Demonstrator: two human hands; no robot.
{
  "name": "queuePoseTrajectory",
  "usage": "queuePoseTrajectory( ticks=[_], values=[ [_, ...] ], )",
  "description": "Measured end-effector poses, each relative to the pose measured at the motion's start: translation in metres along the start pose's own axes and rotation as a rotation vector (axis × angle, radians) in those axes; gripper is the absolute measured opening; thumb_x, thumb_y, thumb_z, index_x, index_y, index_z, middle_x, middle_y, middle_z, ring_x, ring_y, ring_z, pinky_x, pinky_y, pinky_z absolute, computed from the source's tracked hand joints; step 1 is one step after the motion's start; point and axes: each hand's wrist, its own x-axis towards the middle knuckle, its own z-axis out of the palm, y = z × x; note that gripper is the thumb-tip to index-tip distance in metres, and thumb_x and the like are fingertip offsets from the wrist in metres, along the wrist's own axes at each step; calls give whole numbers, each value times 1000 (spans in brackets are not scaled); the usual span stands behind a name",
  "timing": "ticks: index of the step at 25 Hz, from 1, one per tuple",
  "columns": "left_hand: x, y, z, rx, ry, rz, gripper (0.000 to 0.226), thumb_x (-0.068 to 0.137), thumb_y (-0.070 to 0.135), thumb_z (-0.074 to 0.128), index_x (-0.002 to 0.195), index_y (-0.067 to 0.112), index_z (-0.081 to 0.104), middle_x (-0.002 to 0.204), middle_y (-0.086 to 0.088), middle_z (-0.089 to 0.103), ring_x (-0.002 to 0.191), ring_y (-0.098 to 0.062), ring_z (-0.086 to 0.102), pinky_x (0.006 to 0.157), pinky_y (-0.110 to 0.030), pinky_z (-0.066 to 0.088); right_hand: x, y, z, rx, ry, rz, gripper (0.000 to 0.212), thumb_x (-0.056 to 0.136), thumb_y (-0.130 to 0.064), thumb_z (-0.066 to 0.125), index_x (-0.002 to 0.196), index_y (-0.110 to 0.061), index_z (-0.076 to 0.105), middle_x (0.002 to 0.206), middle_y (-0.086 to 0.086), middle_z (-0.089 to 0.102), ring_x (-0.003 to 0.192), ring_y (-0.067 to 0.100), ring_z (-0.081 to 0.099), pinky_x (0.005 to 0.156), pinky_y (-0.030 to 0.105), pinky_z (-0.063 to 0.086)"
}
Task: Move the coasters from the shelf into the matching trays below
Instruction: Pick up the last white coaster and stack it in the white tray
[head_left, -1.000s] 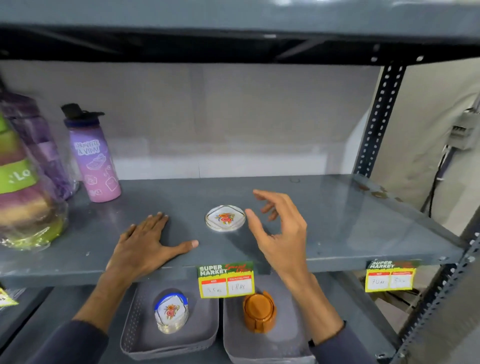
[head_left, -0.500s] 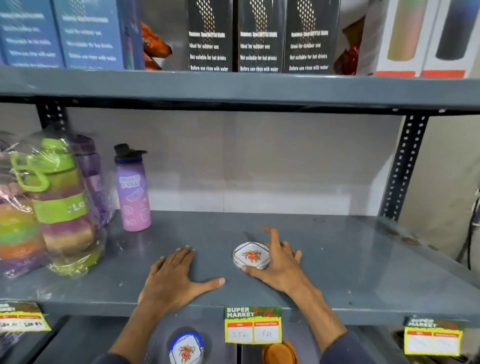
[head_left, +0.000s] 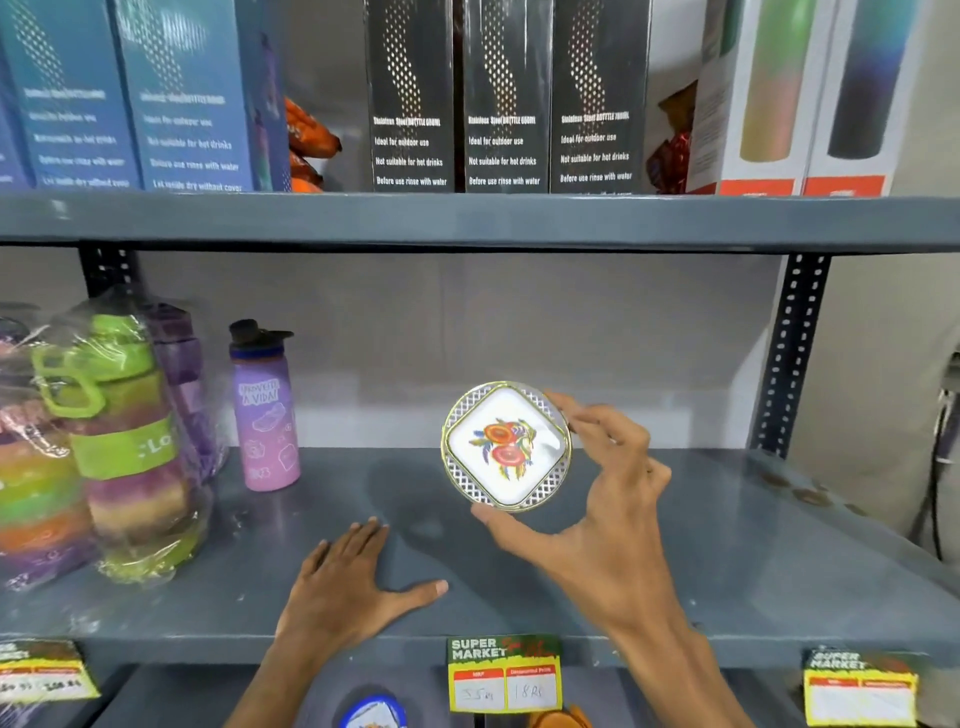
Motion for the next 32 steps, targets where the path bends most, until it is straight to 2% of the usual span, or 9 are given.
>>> queuePoseTrajectory(
  ticks=[2, 6, 10, 15, 17, 20, 24, 28, 32],
  values=[
    [-1, 1, -2, 8, 10, 2, 135, 54, 109, 26, 162, 28, 21, 171, 14, 15, 156, -5, 9, 128, -37, 5, 3, -17, -11, 5, 45, -79, 98, 55, -59, 90, 129, -56, 26, 144, -19, 48, 131, -7, 37, 100, 18, 25],
    [-2, 2, 0, 10, 24, 3, 137, 51, 110, 23, 162, 28, 23, 170, 14, 15, 156, -5, 10, 128, -38, 6, 4, -36, -27, 65, 61, -107, 91, 55, -59, 87, 123, -48, 28, 143, -13, 54, 131, 22, 54, 104, 21, 24],
    [-5, 3, 0, 12, 28, 11, 138, 51, 110, 22, 162, 28, 23, 171, 14, 15, 156, -5, 10, 128, -38, 6, 2, -40, -31, 81, 55, -128, 97, 56, -56, 90, 127, -40, 27, 143, -4, 57, 130, 33, 55, 109, 33, 30],
    [-5, 6, -2, -5, 55, 6, 146, 41, 113, 7, 159, 29, 31, 168, 11, 26, 155, -9, 19, 127, -41, 12, -12, -35, -24, 125, -31, -85, 90, 54, -56, 91, 123, -50, 34, 135, -7, 61, 122, 17, 61, 103, 50, 42],
    [-17, 5, -9, -46, -9, 46, 134, 55, 105, 7, 158, 24, 33, 167, 4, 30, 155, -16, 23, 126, -43, 15, -32, -31, -13, 148, -140, -41, 91, 53, -56, 92, 125, -56, 36, 131, -11, 63, 117, 14, 63, 96, 43, 47],
    [-29, 14, -23, -303, -55, 2, 95, 86, 59, 41, 158, 1, 18, 170, -14, 17, 157, -26, 16, 128, -45, 8, -75, -22, 3, 228, -299, 43, 87, 51, -53, 93, 125, -50, 47, 129, -11, 65, 111, 6, 64, 88, 12, 46],
    [-10, 5, -6, -9, -45, -10, 124, 66, 98, 40, 161, 19, 25, 170, 5, 20, 157, -12, 14, 128, -41, 6, -146, 2, 46, 281, -539, 135, 78, 53, -55, 92, 121, -45, 56, 127, -16, 63, 112, 4, 60, 88, 6, 44],
    [-3, 1, -2, 9, -16, 12, 127, 62, 102, 38, 159, 21, 29, 170, 6, 23, 156, -12, 17, 127, -41, 7, -205, 55, 110, 311, -737, 345, 66, 60, -53, 91, 118, -43, 60, 114, -16, 57, 106, 5, 63, 86, 14, 52],
    [1, -1, 0, 3, 10, 13, 128, 58, 104, 37, 157, 23, 32, 168, 7, 26, 155, -11, 19, 125, -40, 9, -239, 115, 180, 160, -882, 469, 52, 63, -66, 81, 109, -58, 56, 112, -11, 53, 106, 3, 63, 95, 23, 55]
  ],
)
